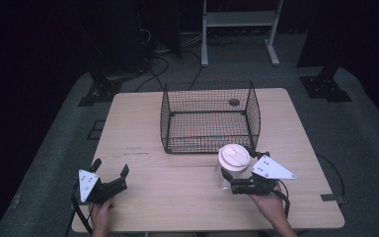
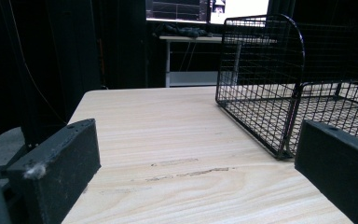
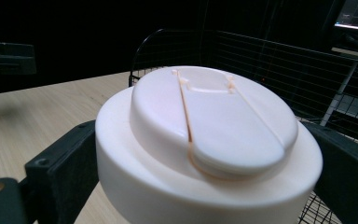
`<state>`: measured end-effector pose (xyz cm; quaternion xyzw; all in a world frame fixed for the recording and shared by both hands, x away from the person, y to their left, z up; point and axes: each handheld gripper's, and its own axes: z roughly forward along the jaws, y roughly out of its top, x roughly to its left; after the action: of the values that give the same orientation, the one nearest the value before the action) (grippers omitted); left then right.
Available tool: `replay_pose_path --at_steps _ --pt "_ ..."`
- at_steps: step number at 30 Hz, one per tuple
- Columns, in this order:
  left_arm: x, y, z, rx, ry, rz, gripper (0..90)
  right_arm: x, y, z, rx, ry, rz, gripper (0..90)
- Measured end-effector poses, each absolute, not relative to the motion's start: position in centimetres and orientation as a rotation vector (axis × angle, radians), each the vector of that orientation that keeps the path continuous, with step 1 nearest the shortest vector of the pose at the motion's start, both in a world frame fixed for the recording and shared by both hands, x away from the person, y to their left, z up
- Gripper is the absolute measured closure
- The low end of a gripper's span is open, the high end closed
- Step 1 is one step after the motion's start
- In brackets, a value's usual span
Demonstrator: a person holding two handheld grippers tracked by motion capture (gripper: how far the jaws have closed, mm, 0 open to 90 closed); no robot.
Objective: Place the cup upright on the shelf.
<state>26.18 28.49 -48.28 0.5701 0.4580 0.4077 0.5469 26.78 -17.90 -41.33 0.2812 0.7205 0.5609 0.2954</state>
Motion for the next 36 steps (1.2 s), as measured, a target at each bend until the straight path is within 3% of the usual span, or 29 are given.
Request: replay_pose_path --at_steps 36 --pt "26.18 28.47 -48.28 1.352 1.084 0.968 0.0 27.19 -18.48 -41.37 0.797 1.885 1.524 4.3"
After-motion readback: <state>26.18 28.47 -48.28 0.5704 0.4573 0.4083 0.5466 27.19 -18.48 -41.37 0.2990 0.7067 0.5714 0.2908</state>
